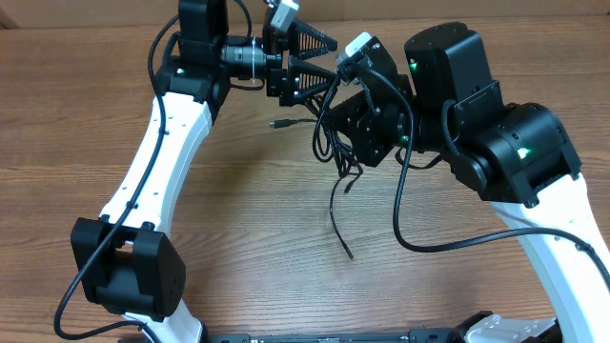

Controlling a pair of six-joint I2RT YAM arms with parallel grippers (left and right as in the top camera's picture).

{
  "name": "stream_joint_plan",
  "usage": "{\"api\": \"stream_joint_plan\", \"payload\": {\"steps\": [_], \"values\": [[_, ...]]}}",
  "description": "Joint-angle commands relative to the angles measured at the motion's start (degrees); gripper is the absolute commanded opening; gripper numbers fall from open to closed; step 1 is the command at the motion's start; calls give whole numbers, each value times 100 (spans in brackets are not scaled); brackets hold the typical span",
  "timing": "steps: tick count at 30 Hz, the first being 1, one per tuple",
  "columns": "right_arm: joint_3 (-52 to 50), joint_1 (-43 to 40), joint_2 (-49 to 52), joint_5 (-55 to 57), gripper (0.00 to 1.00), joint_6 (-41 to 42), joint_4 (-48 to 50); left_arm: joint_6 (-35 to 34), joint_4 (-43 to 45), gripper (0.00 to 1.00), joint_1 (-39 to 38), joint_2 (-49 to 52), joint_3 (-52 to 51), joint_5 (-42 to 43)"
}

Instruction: Untangle cables

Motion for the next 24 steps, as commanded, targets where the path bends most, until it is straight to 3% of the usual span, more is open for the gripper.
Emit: {"api": "stream_joint_plan", "payload": {"steps": [1,13,14,15,16,17,18,24], "values": [[118,22,-142,-85,4,-48,55,219,-129,99,-68,20,90,-291],[118,22,-142,411,4,-50,17,1152,-380,100,-466,20,87,-192],[118,22,-142,575,4,-52,-9,1200,-380,96,-463,20,87,-195],[118,22,-142,688,4,-52,-31,1233,-378,87,-457,20,87,-192],[118,22,-142,800,4,-52,-59,1226,-378,52,-446,20,87,-223],[118,22,-142,828,4,-55,-76,1202,-380,10,-435,20,87,-286],[118,22,-142,839,4,-55,-90,1110,-380,4,-420,20,87,-376],[114,22,-129,1233,4,-61,-142,-138,-411,4,13,17,90,-1276]]}}
